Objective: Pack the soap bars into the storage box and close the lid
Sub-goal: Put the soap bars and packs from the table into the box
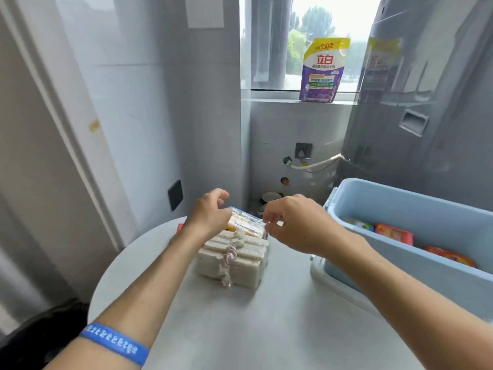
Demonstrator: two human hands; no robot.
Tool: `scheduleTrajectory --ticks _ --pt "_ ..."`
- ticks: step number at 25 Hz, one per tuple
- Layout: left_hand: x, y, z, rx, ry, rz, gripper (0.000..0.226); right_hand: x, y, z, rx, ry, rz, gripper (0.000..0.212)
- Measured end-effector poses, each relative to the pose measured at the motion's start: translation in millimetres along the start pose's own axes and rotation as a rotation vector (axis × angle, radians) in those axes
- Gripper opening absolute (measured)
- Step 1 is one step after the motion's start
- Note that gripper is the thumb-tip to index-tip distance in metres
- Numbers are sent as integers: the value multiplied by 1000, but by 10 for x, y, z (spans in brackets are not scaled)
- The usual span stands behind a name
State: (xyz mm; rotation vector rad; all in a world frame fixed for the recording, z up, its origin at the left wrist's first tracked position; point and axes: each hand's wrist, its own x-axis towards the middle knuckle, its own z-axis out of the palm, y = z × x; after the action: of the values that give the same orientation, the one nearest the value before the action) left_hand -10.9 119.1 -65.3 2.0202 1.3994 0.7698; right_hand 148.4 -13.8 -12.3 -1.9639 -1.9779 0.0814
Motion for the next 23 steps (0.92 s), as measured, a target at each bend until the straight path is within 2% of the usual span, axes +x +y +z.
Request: scheduleTrajectory --ticks 1,4,7,9,12,14,16,19,20,21,23 --pt "86 -226 -67 90 -30 -49 47 141 -50 163 3 -23 34 15" --pt "281 -649 -96 273 -138 -29 59 485 -36 502 17 -18 164 29" --pt "465 -938 -71 368 -383 -83 79 797 86 770 70 31 278 44" --pt "508 -1058 -58 375 -439 -85 90 964 159 940 85 -63 272 49" --pt "528 -1143 -21 368 -349 -1 69 1189 178 1100 162 -306 326 77" --pt "486 -1123 14 398 -314 11 55 1283 167 1177 208 -341 411 77" --pt "466 -1061 7 481 -282 -42 49 1263 113 1242 153 -239 436 64" --pt "480 -856 -200 597 -134 -196 50 987 64 1275 65 153 324 59" --pt "495 -769 -305 520 -67 -232 53 884 53 1195 179 279 291 58" --pt "493 -659 -407 353 -15 -257 56 789 57 1060 397 376 284 56" --pt "437 -359 -492 -177 -38 -276 58 583 54 674 854 481 265 53"
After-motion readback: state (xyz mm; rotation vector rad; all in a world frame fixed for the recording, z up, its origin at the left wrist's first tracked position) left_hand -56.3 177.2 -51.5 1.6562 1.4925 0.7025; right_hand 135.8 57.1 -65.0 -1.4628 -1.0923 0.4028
